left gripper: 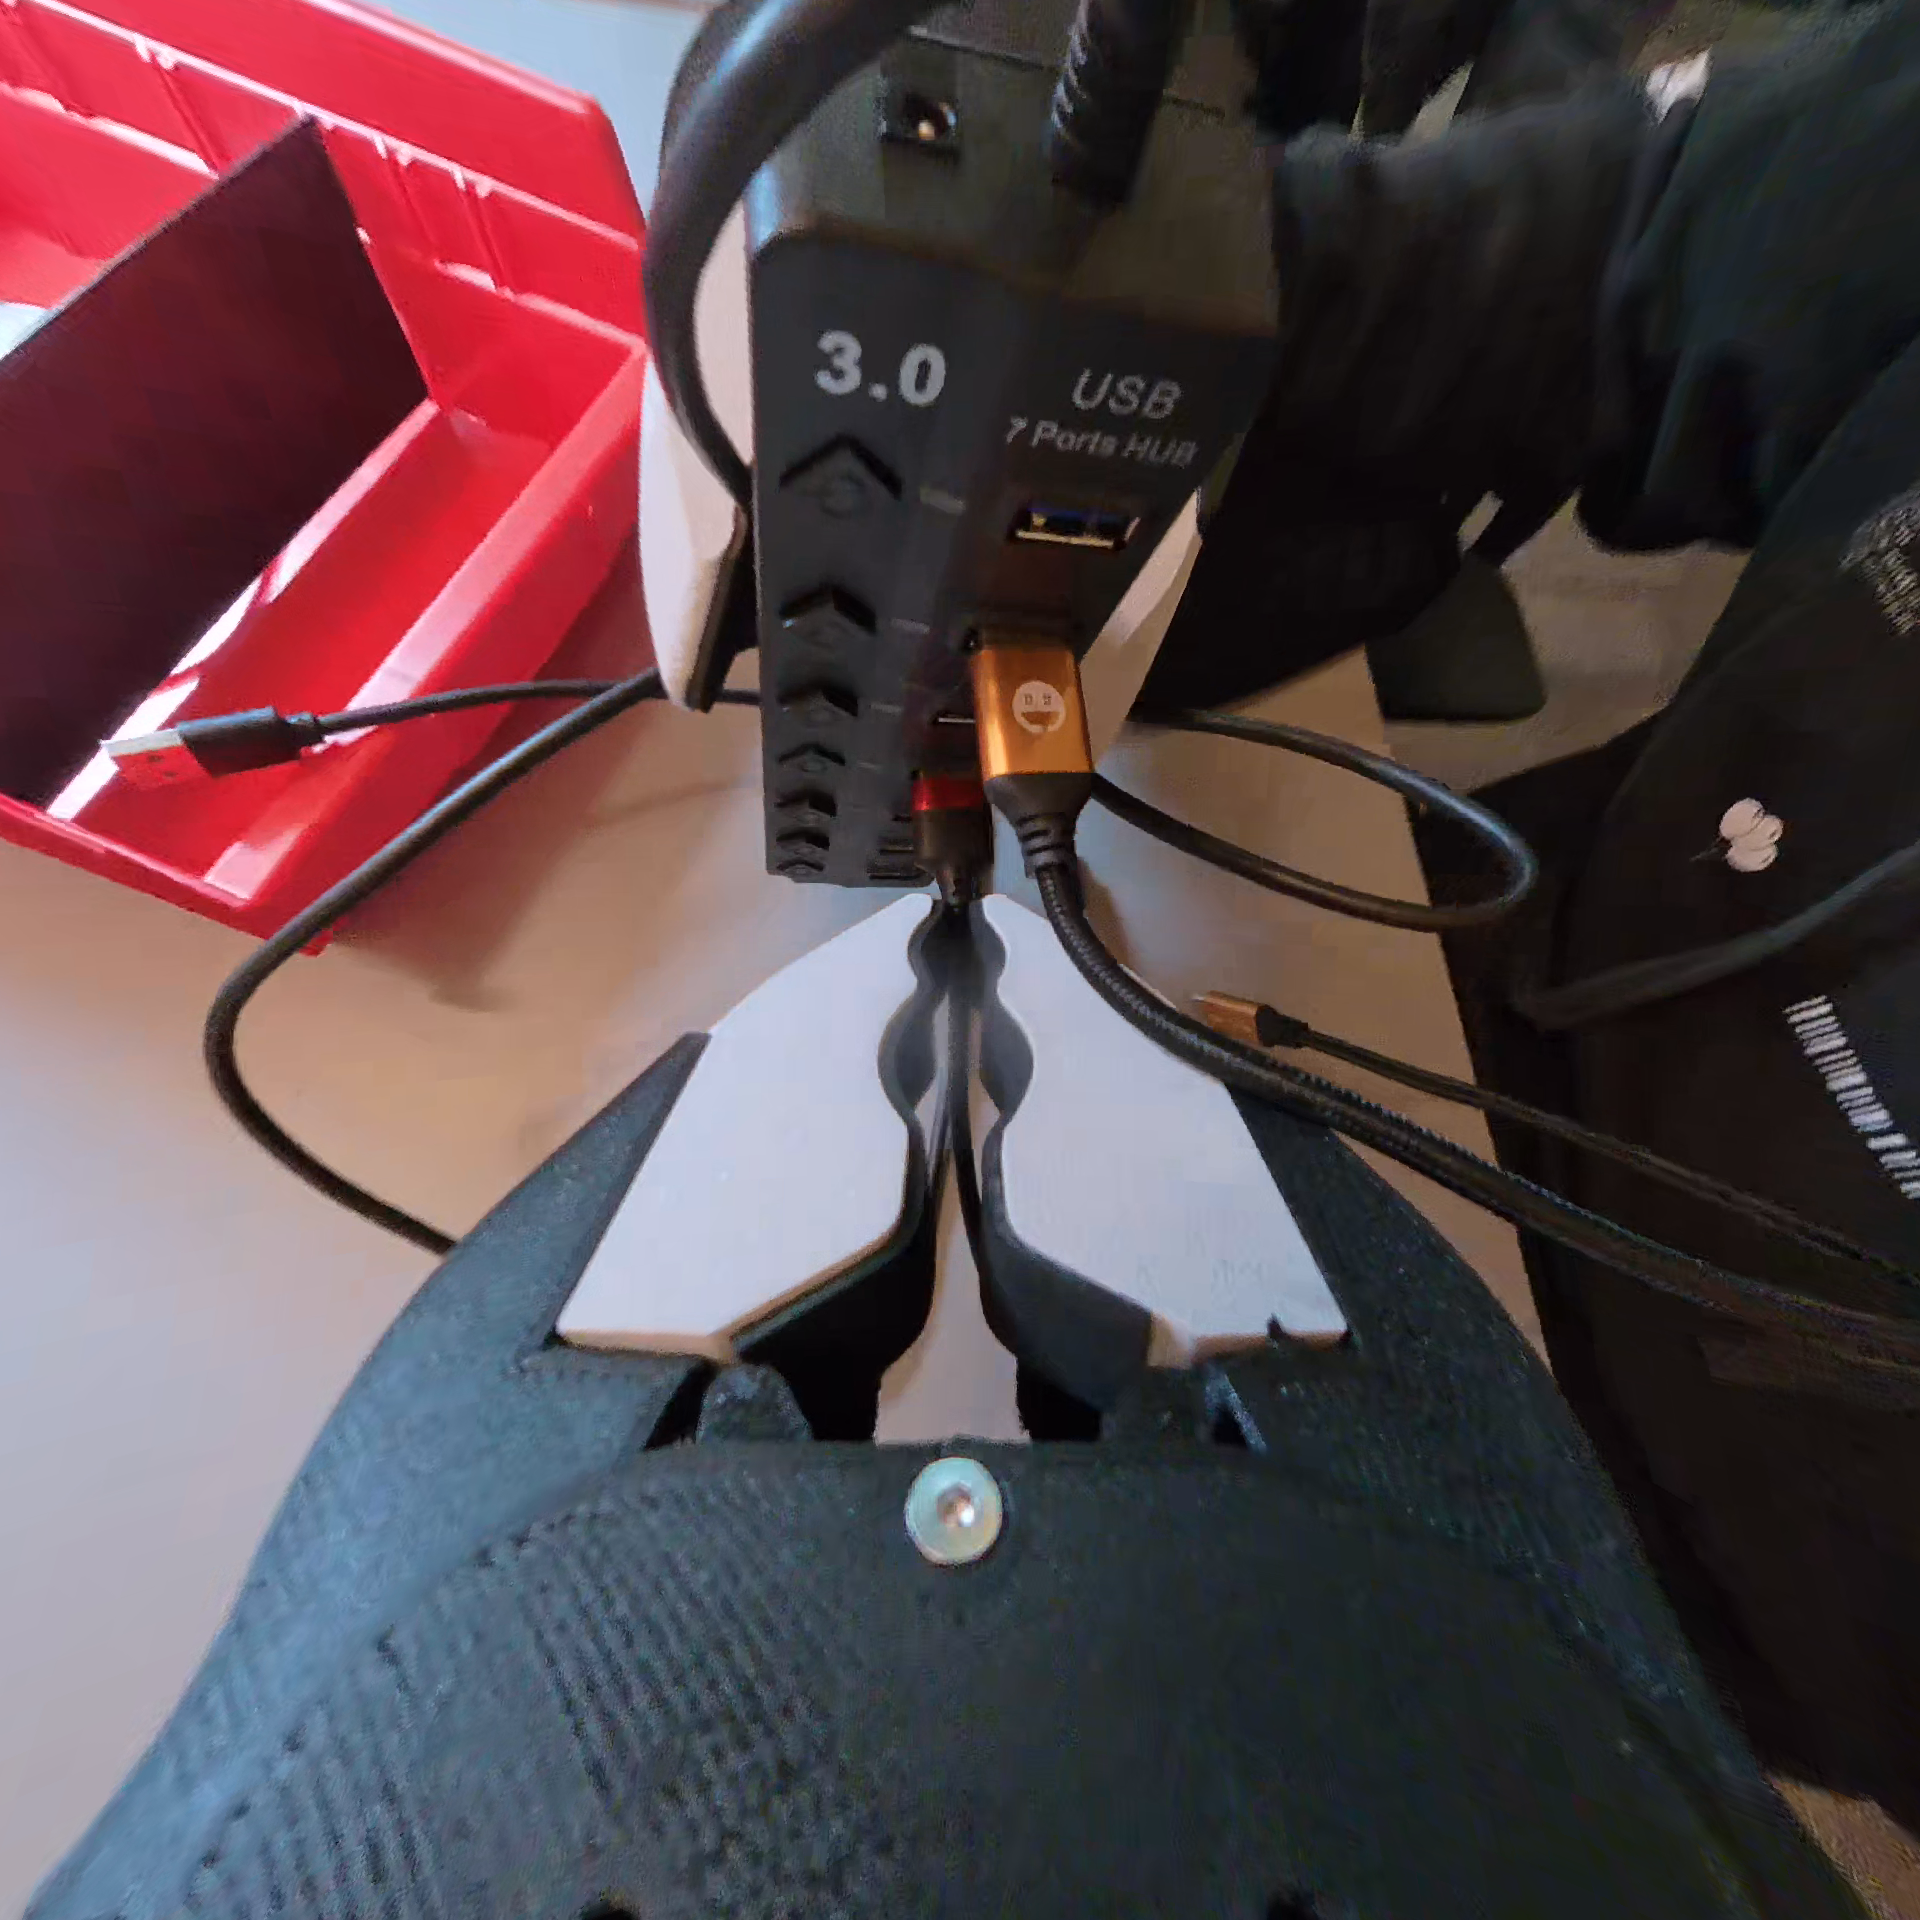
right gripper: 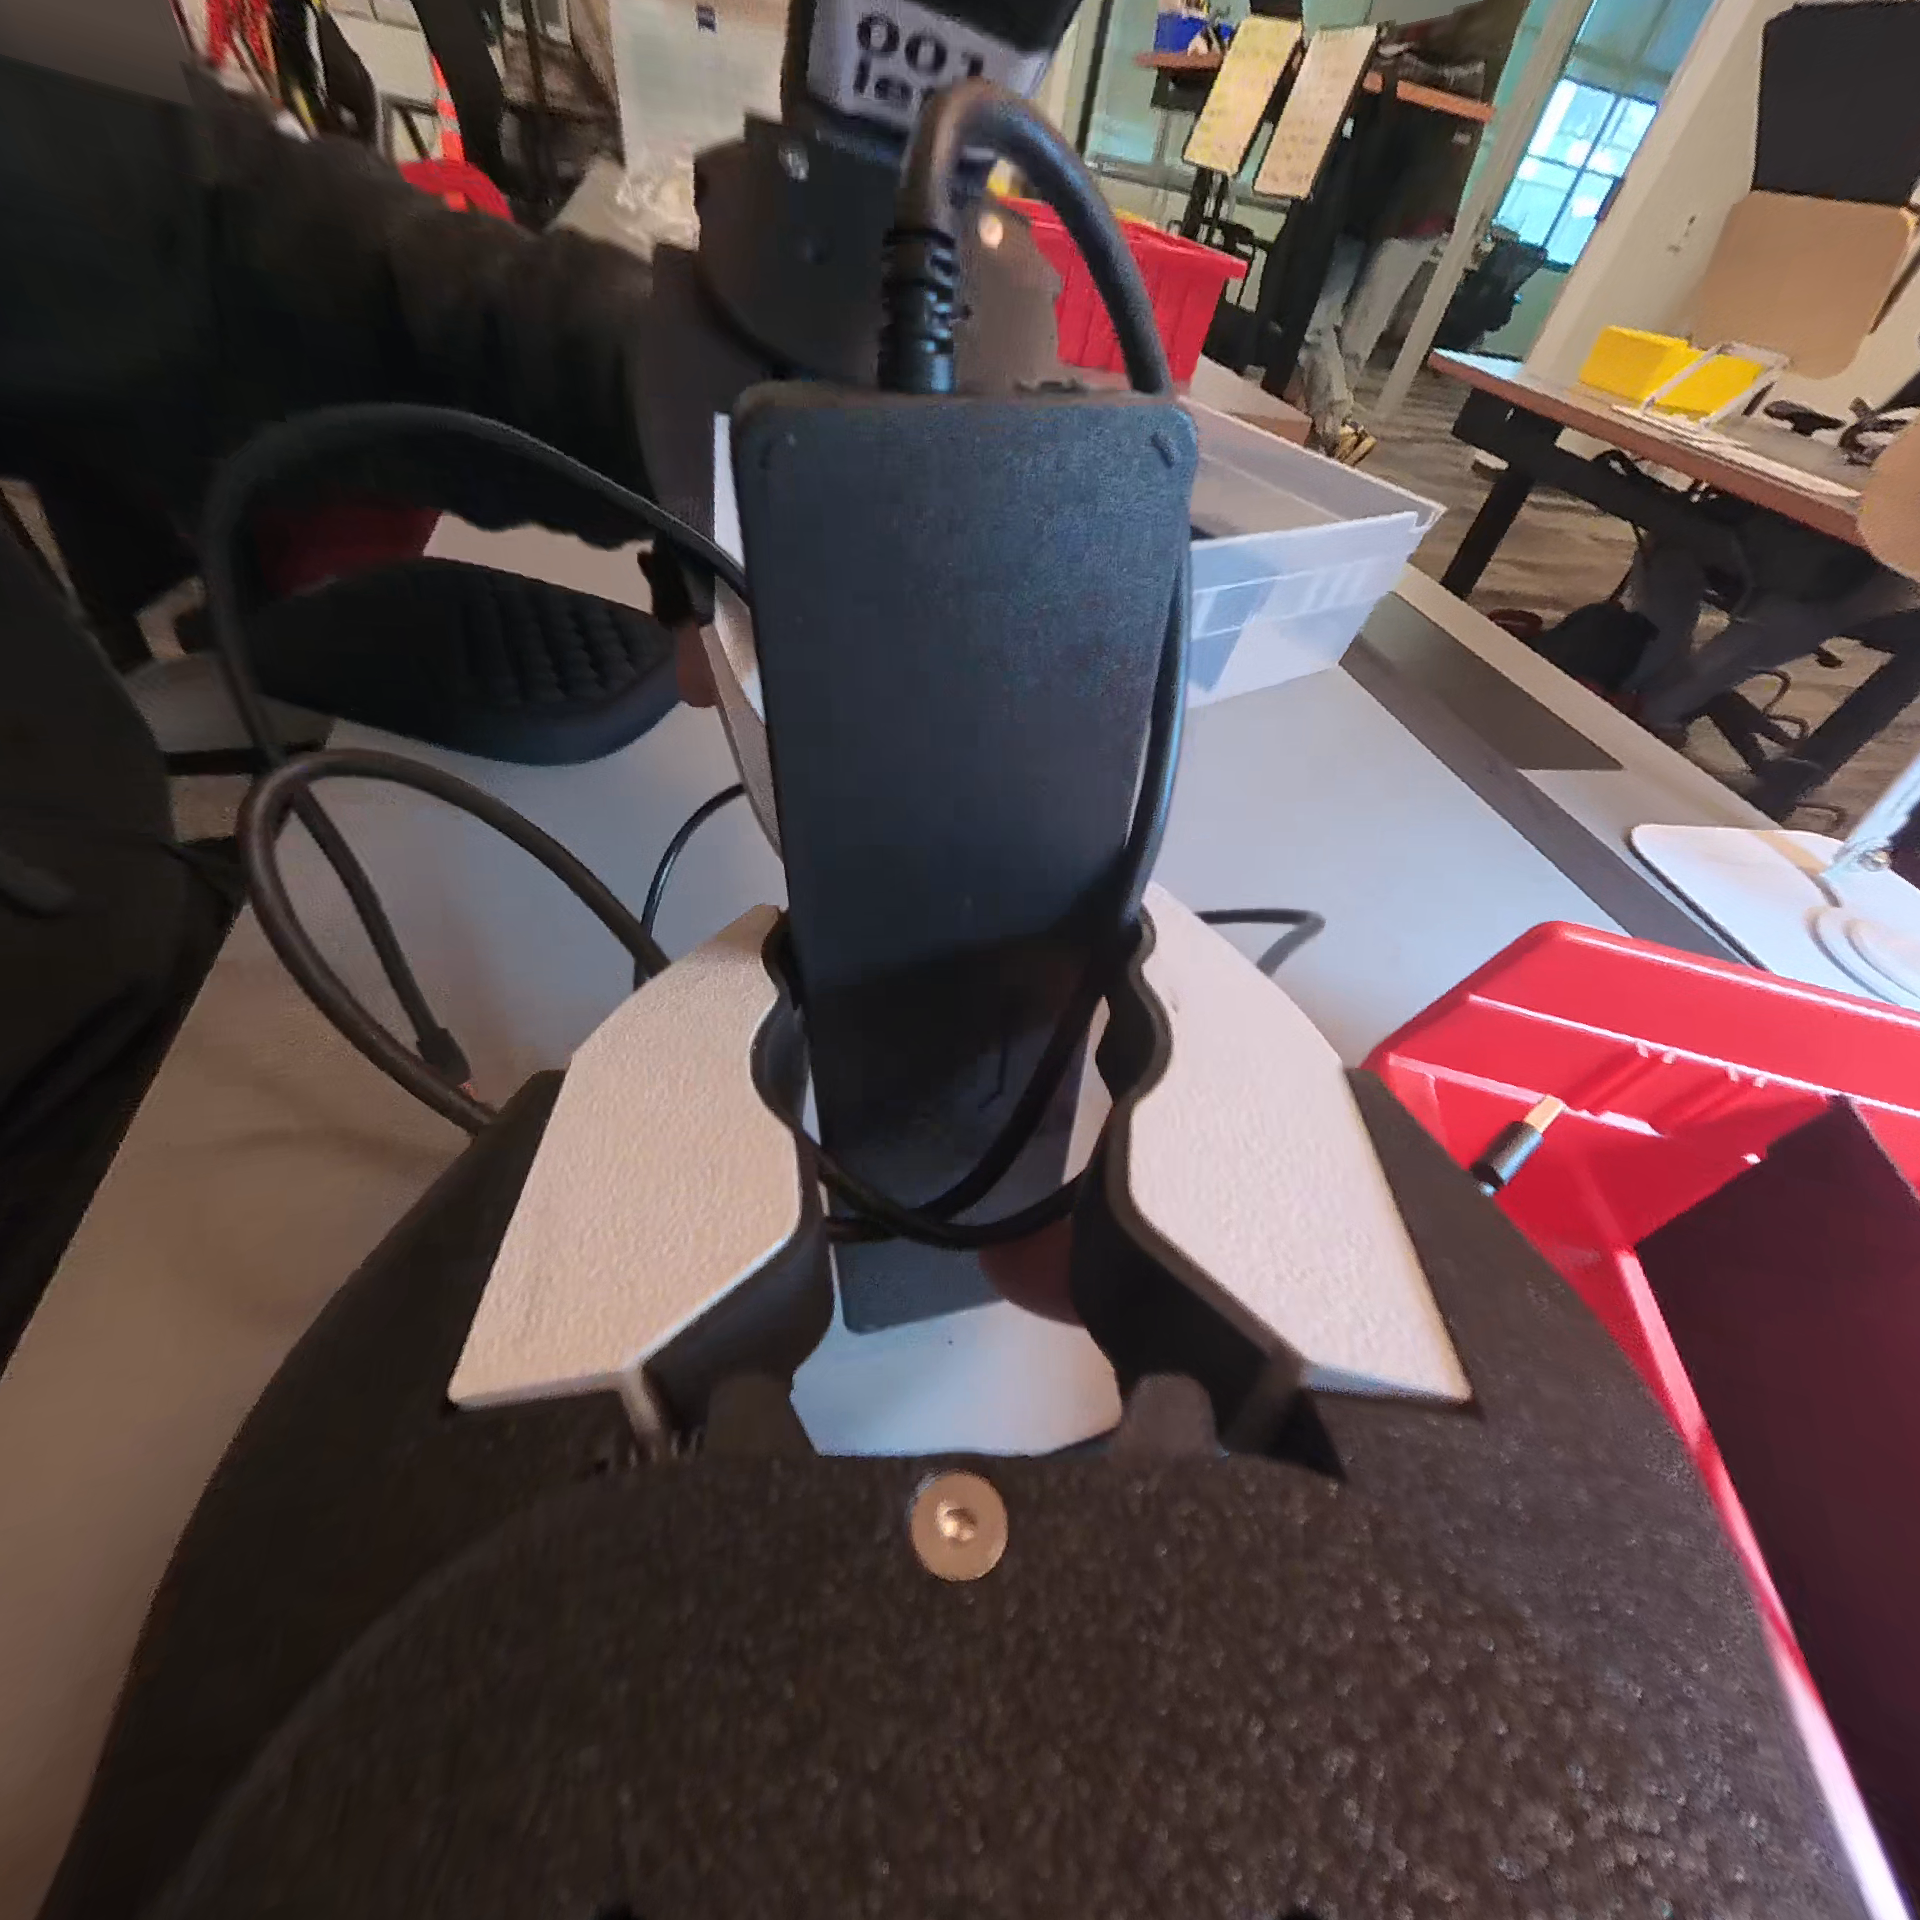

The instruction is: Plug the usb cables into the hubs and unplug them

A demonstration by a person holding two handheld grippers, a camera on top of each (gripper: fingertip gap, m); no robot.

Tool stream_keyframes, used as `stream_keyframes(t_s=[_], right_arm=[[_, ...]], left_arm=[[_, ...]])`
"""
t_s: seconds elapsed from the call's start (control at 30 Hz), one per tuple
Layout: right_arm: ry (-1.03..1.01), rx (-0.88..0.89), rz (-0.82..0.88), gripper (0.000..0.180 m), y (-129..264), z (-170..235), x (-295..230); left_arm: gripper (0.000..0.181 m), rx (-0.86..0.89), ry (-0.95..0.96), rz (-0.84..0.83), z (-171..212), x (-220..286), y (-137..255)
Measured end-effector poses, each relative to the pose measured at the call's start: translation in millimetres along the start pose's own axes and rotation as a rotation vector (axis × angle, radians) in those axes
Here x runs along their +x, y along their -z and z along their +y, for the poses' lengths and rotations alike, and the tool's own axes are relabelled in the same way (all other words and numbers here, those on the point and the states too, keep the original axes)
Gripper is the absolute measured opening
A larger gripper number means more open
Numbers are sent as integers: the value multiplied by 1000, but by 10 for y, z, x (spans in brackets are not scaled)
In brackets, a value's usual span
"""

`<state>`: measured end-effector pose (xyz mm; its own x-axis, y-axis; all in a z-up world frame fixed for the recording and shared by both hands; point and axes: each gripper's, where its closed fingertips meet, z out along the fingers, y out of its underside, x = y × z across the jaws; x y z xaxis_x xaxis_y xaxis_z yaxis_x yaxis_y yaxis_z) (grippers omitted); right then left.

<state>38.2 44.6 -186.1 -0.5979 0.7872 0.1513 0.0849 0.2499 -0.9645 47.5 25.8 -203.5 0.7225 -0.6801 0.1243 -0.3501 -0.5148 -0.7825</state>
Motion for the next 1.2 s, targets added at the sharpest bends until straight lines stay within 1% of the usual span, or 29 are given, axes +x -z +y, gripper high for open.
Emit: stream_keyframes(t_s=[0.03,0.13,0.2,0.3,0.37,0.4,0.43,0.47,0.57,0.63,0.7,0.77,0.87,0.93,1.0,1.1,1.13,1.2], right_arm=[[0,6,0,56,3,-11,3],[-28,29,-28,56,7,-17,-17],[-25,22,-26,57,-2,1,-15],[14,-31,-6,57,-23,31,-8],[69,-49,9,57,-3,-23,-11],[92,-55,18,56,31,-84,3],[113,-57,29,56,83,-164,34],[132,-50,46,56,148,-267,84],[194,-35,106,56,392,-646,296],[248,-35,154,56,560,-950,483],[306,-50,214,56,719,-1268,712],[368,-78,295,56,865,-1578,986],[452,-104,427,56,1051,-2018,1404],[502,-105,511,57,1147,-2272,1659],[558,-123,603,57,1233,-2441,1910],[598,-141,720,56,1330,-2488,2238],[594,-156,748,56,1349,-2419,2332],[530,-204,750,56,1318,-2098,2480]], left_arm=[[3,34,16,0,-17,-1,7],[3,101,43,23,-46,36,31],[3,113,37,1,-34,31,37],[3,134,56,-16,-7,13,68],[4,171,79,-11,-8,18,124],[12,187,92,-36,-4,-22,182],[19,217,96,-71,-7,-80,266],[23,256,104,-112,-12,-146,372],[28,385,126,-285,10,-400,765],[26,468,152,-392,68,-538,1015],[23,532,193,-422,155,-589,1143],[23,554,239,-427,285,-631,1154],[23,541,296,-394,456,-652,1057],[23,527,302,-377,498,-638,997],[23,505,288,-376,519,-628,936],[23,447,259,-376,571,-599,825],[23,428,246,-380,588,-590,795],[23,393,221,-383,616,-565,739]])
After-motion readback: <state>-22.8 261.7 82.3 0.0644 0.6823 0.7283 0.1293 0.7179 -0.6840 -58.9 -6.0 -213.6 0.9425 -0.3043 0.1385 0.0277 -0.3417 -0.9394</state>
